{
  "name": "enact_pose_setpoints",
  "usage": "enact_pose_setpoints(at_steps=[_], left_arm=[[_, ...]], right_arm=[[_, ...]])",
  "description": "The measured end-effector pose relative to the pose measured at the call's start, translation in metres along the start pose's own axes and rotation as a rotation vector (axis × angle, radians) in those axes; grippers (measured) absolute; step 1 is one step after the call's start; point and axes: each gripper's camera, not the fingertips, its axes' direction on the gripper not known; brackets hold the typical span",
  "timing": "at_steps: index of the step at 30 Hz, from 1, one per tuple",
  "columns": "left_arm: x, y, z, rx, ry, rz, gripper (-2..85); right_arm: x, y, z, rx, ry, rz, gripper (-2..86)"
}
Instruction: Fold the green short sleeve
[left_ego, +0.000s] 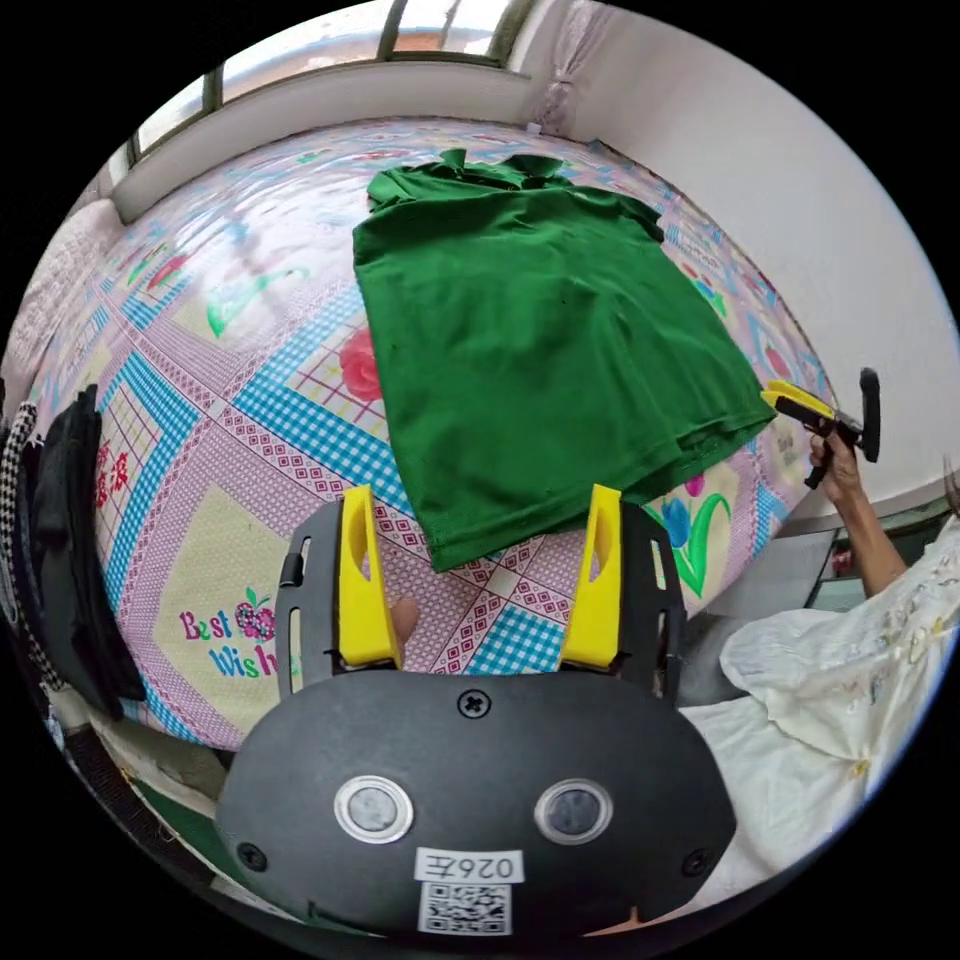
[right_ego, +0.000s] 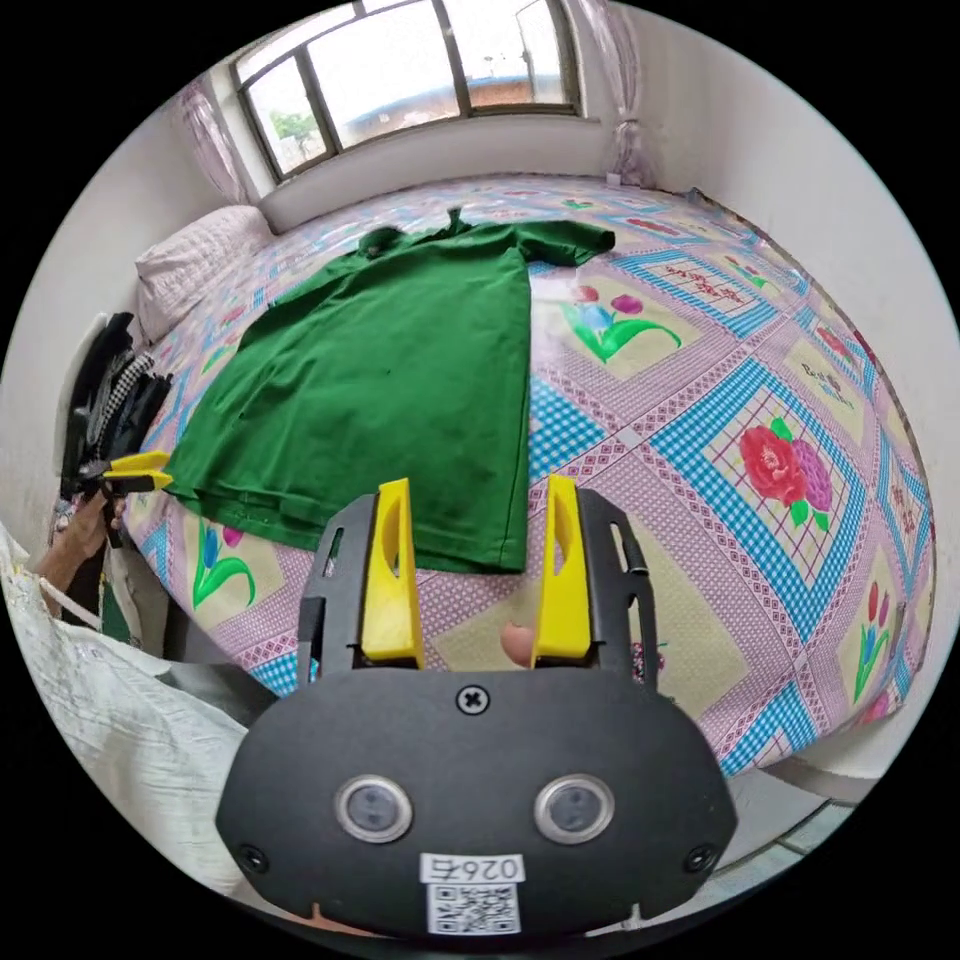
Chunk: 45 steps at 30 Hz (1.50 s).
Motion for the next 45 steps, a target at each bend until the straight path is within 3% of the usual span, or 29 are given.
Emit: enact_pose_setpoints(at_steps=[2,3,5,9,13,18,28,33,37,40,45], left_arm=[[0.014,-0.004,0.001,-0.051,-0.138,0.044,22.7],[0.017,-0.005,0.0,-0.059,-0.165,0.064,21.3],[0.023,-0.004,-0.011,-0.05,-0.149,0.117,1.5],[0.002,-0.007,-0.027,-0.161,0.091,0.088,0.6],[-0.042,0.02,-0.097,0.115,0.431,-0.028,0.2],[-0.071,0.051,-0.204,0.549,0.737,0.018,-0.1],[-0.004,0.11,-0.488,1.087,0.481,0.505,-0.1],[0.013,0.155,-0.586,1.288,0.359,0.631,-0.1],[0.007,0.148,-0.616,1.313,0.335,0.618,-0.1],[-0.011,0.102,-0.605,1.213,0.368,0.572,-0.1],[-0.084,-0.037,-0.534,0.948,0.622,0.378,-0.2]], right_arm=[[-0.014,0.0,0.017,-0.098,0.076,-0.043,12.9],[-0.024,0.004,0.01,-0.043,0.112,-0.074,8.1],[-0.033,0.008,0.007,-0.058,0.07,-0.114,-0.1],[-0.034,0.006,-0.013,-0.14,0.079,-0.12,-1.3],[-0.001,0.012,-0.078,-0.046,-0.116,0.0,-1.4],[0.044,0.029,-0.234,0.334,-0.424,0.132,-1.5],[-0.039,0.074,-0.546,0.977,-0.313,-0.163,-1.6],[-0.106,0.111,-0.688,1.205,-0.086,-0.351,-1.5],[-0.13,0.095,-0.731,1.22,-0.001,-0.398,-1.5],[-0.13,0.044,-0.723,1.123,0.023,-0.376,-1.5],[-0.083,-0.128,-0.58,0.654,-0.08,-0.232,-1.5]])
